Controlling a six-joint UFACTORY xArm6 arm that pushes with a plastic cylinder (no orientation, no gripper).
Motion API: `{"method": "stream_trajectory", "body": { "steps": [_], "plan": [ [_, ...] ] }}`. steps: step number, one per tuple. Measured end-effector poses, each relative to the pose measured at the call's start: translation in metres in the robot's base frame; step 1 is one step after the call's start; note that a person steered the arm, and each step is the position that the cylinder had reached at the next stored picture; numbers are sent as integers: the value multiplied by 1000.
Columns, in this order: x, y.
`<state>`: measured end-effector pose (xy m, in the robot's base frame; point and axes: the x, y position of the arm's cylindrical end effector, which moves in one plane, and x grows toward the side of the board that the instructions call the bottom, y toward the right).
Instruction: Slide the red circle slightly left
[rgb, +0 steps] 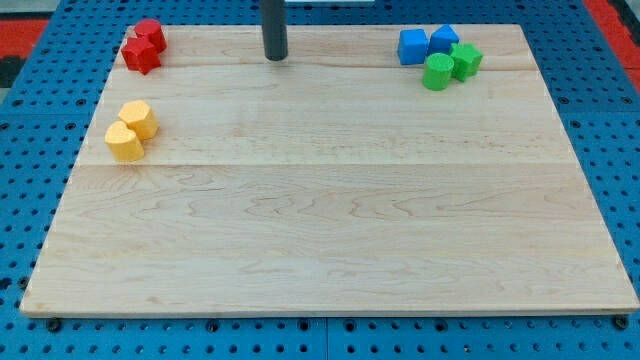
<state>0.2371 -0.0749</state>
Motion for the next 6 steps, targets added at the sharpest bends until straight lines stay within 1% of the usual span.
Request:
{"method": "stream_trajectory", "body": {
  "steps": [1,2,4,6],
  "plan": [
    [-33,-40],
    [-46,-85],
    [-46,-186],
    [-46,-223]
  ]
}}
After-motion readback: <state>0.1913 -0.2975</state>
